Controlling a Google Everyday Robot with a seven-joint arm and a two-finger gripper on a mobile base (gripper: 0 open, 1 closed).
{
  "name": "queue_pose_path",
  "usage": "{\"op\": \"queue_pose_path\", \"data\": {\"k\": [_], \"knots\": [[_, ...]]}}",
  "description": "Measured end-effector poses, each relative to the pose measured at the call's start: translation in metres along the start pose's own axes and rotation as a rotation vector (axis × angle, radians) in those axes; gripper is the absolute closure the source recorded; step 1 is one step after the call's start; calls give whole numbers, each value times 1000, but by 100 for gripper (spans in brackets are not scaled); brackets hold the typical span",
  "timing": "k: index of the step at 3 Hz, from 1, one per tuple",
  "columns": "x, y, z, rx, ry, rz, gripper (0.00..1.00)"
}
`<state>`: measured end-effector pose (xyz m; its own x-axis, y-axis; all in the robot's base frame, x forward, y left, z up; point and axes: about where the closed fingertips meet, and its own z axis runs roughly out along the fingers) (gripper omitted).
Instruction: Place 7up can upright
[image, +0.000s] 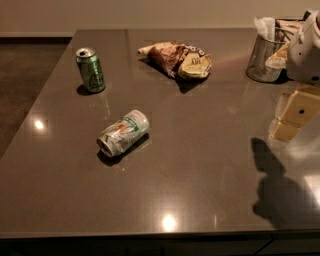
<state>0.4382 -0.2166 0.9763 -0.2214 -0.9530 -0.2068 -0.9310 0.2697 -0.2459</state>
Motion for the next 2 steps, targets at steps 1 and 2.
{"op": "queue_pose_path", "data": {"k": [1, 2], "knots": [[0, 0, 0, 0, 0, 0, 0], [-12, -2, 4, -5, -6, -39, 0]]}}
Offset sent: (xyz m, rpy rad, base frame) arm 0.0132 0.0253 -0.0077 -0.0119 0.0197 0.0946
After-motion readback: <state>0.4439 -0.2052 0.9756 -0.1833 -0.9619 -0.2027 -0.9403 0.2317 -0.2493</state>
